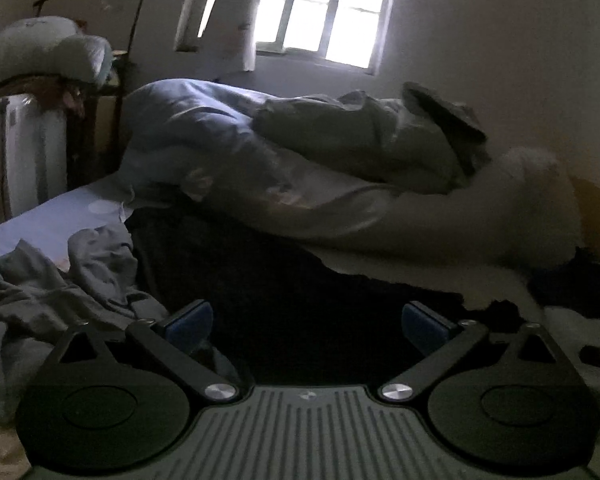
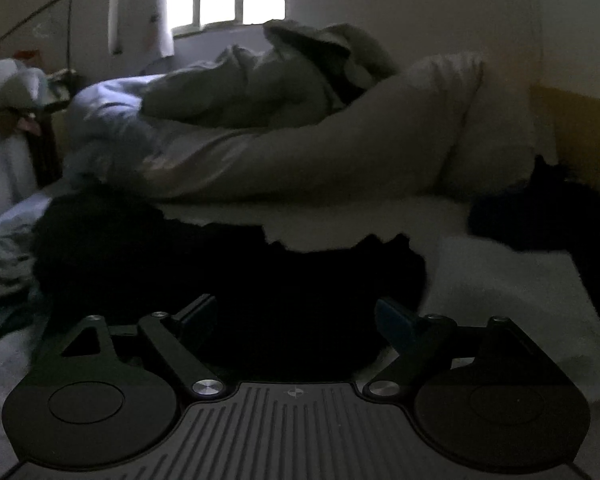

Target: Fold clothes

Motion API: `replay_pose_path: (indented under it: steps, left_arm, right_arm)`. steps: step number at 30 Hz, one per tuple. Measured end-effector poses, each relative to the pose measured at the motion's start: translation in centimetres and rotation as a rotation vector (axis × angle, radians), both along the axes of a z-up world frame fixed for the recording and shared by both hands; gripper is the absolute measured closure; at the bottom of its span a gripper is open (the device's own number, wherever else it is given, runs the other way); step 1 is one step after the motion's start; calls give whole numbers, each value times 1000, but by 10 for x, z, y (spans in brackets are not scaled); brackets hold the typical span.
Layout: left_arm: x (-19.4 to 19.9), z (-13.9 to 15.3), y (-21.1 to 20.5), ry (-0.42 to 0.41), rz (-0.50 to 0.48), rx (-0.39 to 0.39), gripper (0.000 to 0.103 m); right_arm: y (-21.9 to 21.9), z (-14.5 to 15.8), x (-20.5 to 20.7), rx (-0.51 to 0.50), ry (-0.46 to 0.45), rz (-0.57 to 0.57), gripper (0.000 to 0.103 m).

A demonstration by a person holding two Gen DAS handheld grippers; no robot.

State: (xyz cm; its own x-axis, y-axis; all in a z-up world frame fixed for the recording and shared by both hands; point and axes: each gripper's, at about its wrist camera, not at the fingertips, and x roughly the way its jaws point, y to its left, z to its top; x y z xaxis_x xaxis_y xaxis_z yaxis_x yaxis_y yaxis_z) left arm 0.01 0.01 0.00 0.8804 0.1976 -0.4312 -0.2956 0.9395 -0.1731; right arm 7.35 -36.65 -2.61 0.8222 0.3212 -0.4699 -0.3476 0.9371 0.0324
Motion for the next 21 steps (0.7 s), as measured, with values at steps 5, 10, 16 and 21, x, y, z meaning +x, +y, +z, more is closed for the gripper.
replay_pose_path:
  steps: [5, 10, 16, 21]
  left_arm:
    - [22, -8, 25, 7, 70, 6, 0]
    - [33, -37, 34, 35, 88, 2, 0]
    - [34, -67, 34, -31, 79, 0, 0]
    - [40, -87, 33, -4, 72, -11, 0]
  right_arm:
    - [2, -21, 45, -89, 23, -42, 14]
    - [8, -60, 86, -151, 55, -42, 14]
    - [33, -105, 124, -204, 106, -35, 13]
    - [38, -130, 142, -211, 112, -96, 7]
